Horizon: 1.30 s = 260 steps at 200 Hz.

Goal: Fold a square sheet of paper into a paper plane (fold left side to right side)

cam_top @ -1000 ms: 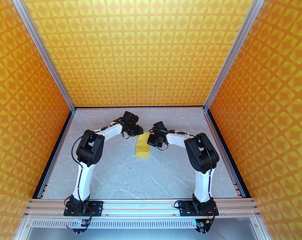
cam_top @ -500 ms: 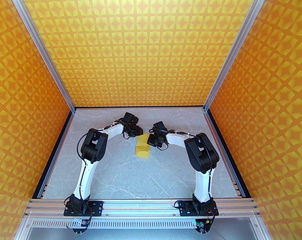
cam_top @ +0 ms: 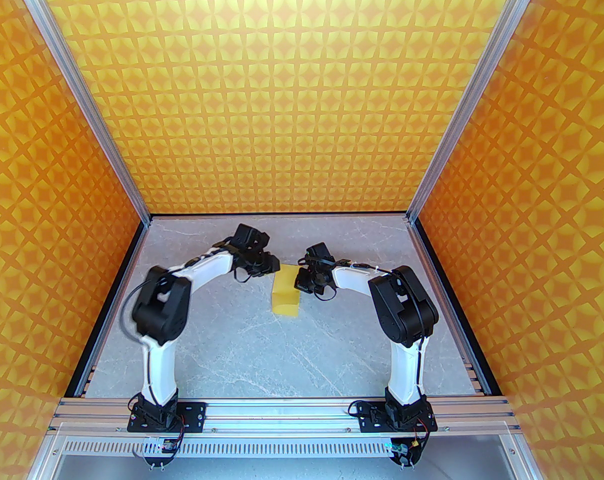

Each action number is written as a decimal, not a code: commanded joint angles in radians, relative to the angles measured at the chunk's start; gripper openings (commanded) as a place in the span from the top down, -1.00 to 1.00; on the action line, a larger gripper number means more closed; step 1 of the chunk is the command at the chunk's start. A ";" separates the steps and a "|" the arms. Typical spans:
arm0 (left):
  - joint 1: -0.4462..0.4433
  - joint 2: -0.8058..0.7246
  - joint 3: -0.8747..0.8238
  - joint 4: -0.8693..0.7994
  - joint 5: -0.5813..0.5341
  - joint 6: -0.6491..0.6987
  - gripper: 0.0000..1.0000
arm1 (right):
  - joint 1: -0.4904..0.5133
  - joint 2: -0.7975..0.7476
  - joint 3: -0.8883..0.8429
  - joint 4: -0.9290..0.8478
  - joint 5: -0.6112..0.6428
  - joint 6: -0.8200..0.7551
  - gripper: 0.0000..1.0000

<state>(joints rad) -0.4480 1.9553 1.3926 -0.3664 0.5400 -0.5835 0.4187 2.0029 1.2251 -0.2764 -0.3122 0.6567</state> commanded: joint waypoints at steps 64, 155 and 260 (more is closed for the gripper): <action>-0.063 -0.083 -0.278 0.177 0.083 -0.138 0.47 | 0.002 0.029 -0.034 -0.066 0.065 -0.013 1.00; -0.063 -0.039 -0.254 0.131 0.056 -0.094 0.47 | 0.002 0.025 -0.042 -0.064 0.065 -0.014 1.00; -0.063 -0.001 -0.298 0.028 -0.029 0.031 0.47 | 0.002 0.019 -0.040 -0.067 0.068 -0.014 1.00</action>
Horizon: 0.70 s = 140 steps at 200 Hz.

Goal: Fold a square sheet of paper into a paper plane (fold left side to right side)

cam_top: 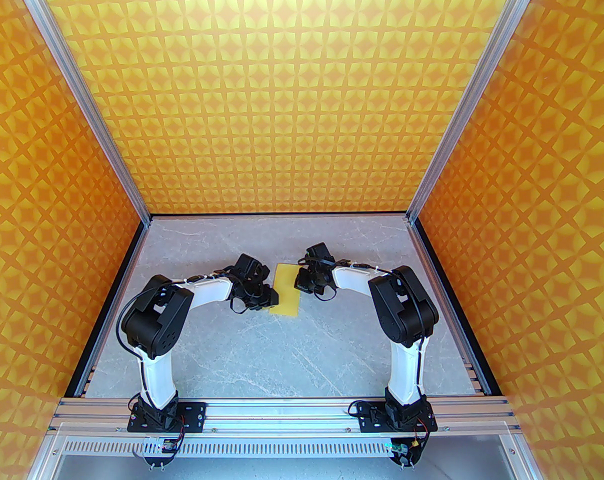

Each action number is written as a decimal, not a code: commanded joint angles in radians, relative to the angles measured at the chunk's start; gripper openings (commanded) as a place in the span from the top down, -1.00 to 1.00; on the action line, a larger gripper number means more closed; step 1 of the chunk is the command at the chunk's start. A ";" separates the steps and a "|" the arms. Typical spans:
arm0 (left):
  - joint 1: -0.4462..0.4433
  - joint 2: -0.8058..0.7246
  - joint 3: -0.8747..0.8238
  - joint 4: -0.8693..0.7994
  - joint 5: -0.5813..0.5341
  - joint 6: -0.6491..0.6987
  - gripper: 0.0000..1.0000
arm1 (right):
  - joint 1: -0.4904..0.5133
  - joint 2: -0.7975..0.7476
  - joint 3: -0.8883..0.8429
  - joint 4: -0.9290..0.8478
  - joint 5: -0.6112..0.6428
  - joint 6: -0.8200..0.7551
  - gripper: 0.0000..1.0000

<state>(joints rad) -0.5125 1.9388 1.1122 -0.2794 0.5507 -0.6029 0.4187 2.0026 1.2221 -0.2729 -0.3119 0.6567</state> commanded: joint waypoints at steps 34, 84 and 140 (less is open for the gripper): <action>0.002 0.014 -0.017 -0.080 -0.058 0.066 0.48 | 0.002 0.018 -0.038 -0.071 0.066 -0.012 1.00; 0.003 -0.052 0.049 -0.077 -0.029 0.039 0.40 | 0.002 0.006 -0.033 -0.077 0.063 -0.027 1.00; 0.035 -0.081 0.086 -0.053 -0.019 0.020 0.20 | 0.002 0.011 0.009 -0.104 0.056 -0.068 1.00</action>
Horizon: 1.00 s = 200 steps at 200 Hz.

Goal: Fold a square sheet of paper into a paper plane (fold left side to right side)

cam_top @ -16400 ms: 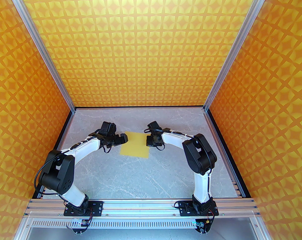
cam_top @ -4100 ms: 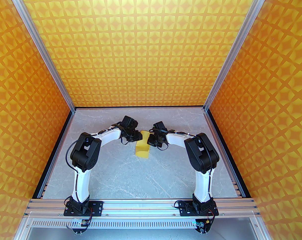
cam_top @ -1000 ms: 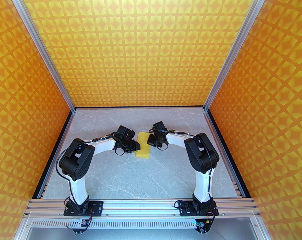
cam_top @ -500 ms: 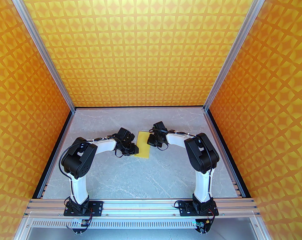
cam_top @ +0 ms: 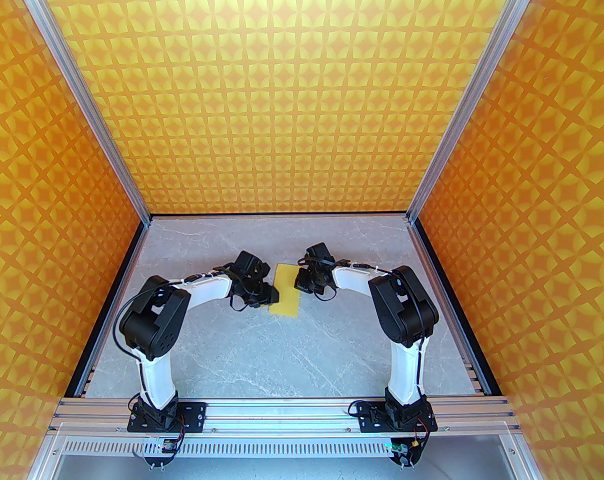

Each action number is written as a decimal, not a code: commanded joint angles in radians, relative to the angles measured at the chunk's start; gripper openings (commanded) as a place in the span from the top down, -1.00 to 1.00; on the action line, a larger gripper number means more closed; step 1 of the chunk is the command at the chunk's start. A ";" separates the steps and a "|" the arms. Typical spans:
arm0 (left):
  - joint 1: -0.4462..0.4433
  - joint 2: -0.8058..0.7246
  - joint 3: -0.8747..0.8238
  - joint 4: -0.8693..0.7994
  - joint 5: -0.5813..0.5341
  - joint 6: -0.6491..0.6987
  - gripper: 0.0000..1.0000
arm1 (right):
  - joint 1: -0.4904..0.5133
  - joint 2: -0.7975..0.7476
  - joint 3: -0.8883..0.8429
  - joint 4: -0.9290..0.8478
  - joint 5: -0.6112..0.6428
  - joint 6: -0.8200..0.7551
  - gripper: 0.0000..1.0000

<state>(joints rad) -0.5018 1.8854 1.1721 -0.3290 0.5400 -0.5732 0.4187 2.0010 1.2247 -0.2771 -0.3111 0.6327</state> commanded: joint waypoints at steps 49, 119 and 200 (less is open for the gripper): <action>0.043 0.007 0.076 0.027 0.010 -0.021 0.20 | 0.002 0.029 0.059 -0.127 0.034 -0.110 1.00; 0.065 0.057 0.146 0.020 0.026 -0.013 0.22 | 0.002 0.076 0.119 -0.128 -0.011 -0.137 1.00; 0.090 0.086 0.191 0.002 0.037 0.008 0.23 | 0.002 0.132 0.195 -0.143 -0.072 -0.160 1.00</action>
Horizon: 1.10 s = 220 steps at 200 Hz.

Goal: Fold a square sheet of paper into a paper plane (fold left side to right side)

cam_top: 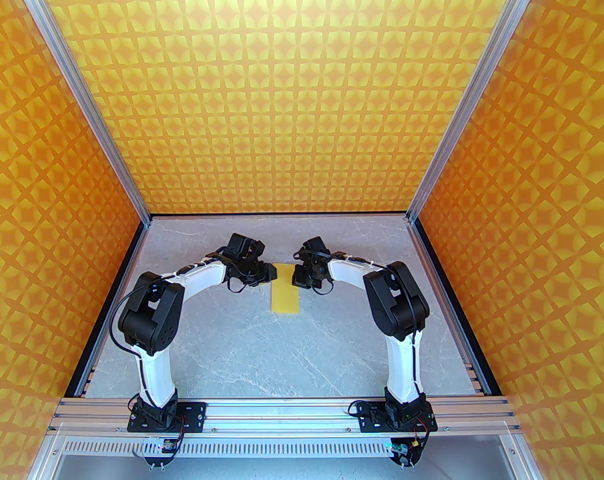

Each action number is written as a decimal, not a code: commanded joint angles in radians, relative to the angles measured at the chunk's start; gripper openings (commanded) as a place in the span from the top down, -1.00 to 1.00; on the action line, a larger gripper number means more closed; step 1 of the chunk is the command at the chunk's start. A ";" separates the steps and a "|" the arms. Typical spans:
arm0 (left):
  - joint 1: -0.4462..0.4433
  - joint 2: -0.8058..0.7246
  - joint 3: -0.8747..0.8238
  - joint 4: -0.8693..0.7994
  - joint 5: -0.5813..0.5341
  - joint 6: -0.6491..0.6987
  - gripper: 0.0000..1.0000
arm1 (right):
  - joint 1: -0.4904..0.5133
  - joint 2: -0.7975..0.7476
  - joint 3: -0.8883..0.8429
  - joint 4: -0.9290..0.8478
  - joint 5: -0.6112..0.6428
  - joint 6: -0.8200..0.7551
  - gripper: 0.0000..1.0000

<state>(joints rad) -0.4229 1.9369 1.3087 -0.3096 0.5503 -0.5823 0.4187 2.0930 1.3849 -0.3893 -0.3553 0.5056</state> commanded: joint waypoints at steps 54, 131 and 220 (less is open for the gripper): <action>0.032 0.160 0.184 -0.046 0.043 0.057 0.42 | 0.002 0.054 0.053 -0.043 -0.029 -0.045 1.00; 0.035 0.249 0.194 -0.066 0.050 0.099 0.65 | 0.003 0.022 0.075 -0.063 -0.025 -0.049 1.00; 0.035 0.249 0.136 -0.019 0.050 0.077 0.68 | 0.110 -0.141 -0.065 0.142 -0.052 0.222 1.00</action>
<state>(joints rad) -0.3923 2.1818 1.4658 -0.3454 0.5800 -0.5072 0.4736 2.0071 1.3926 -0.3721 -0.3786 0.5789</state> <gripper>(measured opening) 0.161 0.041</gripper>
